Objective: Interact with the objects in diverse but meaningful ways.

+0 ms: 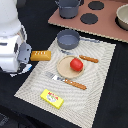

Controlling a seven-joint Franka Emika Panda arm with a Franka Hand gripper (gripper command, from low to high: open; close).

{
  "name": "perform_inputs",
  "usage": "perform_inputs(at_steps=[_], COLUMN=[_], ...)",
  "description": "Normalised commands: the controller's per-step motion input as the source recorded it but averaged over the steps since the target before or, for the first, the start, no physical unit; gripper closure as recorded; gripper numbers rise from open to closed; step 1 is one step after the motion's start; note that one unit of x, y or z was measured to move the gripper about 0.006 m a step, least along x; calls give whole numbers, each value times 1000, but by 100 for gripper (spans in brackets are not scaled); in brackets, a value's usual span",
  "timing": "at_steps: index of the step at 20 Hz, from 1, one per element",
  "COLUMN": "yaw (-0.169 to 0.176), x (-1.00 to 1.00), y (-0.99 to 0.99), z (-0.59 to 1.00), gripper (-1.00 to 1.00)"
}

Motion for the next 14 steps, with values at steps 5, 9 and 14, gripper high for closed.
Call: perform_inputs(at_steps=[5,9,14], yaw=[141,48,30], x=[14,244,166], y=[-318,-47,-13], z=[0,-66,-267], gripper=[-100,-100,-100])
